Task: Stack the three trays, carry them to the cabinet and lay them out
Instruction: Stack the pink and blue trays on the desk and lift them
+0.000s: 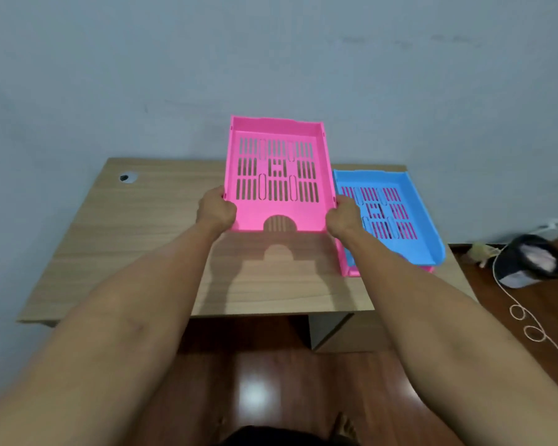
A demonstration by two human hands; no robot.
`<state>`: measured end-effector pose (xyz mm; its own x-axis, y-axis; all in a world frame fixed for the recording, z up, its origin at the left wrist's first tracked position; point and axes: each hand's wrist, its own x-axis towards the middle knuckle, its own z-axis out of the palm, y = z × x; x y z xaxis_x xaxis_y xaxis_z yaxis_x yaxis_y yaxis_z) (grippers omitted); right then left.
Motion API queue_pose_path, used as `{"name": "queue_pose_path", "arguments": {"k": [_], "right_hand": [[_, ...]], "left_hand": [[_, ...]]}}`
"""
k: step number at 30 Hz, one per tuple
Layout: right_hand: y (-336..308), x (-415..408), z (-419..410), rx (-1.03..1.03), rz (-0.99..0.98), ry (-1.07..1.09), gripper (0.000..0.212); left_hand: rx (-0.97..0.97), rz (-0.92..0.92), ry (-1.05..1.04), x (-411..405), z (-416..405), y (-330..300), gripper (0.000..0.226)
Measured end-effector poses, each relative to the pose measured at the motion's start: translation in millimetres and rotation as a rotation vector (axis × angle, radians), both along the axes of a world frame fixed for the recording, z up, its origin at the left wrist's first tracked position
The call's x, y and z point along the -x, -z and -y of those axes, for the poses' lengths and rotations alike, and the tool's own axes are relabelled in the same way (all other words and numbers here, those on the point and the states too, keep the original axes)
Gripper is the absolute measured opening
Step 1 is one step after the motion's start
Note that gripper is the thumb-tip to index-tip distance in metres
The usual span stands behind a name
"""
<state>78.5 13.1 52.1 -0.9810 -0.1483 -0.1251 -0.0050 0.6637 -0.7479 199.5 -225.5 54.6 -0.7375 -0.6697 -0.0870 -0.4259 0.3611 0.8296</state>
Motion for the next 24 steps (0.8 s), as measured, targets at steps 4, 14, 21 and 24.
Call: {"name": "queue_pose_path", "arguments": {"k": [4,14,21,24], "right_hand": [[-4.9,42.6,-71.1,-0.035,-0.012,-0.004,0.039],[7.4,129.8,-231.2,-0.068,0.042,0.013,0.052],[7.0,131.3,-284.8,-0.046,0.091,0.006,0.045],[18.7,136.1,-295.5,-0.035,0.092,-0.004,0.044]], "left_hand": [[0.025,-0.016,-0.002,40.3,-67.7,-3.2,0.048],[-0.016,0.006,0.028,120.3,-221.7,9.0,0.043],[-0.014,0.078,0.058,144.3,-274.2,26.8,0.041],[-0.003,0.098,0.051,149.1,-283.9,34.7,0.04]]}}
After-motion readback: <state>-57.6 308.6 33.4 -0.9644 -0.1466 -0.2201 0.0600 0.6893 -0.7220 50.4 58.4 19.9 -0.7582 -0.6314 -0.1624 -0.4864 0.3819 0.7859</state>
